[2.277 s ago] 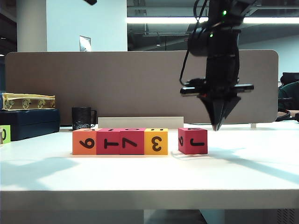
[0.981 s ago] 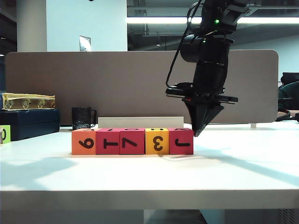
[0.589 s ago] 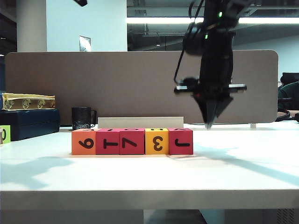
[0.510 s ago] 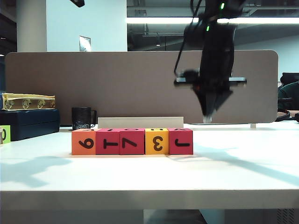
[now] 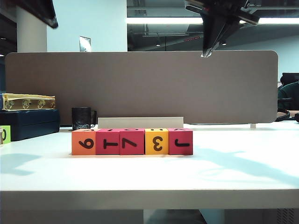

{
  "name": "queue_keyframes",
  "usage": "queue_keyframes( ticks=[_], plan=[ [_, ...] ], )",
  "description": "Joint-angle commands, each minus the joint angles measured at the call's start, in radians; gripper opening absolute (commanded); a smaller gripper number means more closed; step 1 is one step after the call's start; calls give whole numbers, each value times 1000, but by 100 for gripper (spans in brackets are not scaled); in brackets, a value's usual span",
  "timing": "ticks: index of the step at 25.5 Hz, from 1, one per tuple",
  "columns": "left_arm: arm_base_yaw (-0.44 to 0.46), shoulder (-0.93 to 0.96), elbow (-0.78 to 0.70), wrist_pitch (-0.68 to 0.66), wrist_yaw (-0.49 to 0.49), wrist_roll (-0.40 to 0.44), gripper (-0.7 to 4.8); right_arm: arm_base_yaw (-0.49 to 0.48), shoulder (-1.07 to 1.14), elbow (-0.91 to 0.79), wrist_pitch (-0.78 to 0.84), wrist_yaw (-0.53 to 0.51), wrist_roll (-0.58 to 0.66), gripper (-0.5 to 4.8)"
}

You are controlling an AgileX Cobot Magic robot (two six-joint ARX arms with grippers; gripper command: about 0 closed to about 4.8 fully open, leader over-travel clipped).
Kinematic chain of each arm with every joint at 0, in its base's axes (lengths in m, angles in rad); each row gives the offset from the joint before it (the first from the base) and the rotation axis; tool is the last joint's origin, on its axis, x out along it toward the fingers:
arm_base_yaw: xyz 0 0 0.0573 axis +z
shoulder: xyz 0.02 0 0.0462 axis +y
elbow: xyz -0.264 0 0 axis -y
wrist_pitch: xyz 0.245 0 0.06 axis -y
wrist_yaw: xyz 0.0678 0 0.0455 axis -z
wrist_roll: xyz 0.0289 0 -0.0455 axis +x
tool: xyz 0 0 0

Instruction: Select the appropriate blocks from the scattered letter blocks on the table and arrange them in a row to spell out "ALOHA".

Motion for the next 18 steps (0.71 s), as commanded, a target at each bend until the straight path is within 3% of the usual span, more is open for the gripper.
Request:
queue_keyframes(
  ticks=[1,8,13,15,18],
  plan=[
    [6,-30,-60,57,8,-17,-6,20,-68,-85,20,-11,1,-1],
    [6,-148,-235,159,28,-66,-6,98,-249,-386,212,-35,69,-1],
    [6,-330,-402,219,22,-100,-6,225,-344,-555,348,-31,137,-1],
    [6,-489,-499,218,22,-117,-6,314,-371,-615,406,13,145,-1],
    [6,-601,-560,221,12,-125,-6,351,-374,-628,424,111,142,-1]
  ],
)
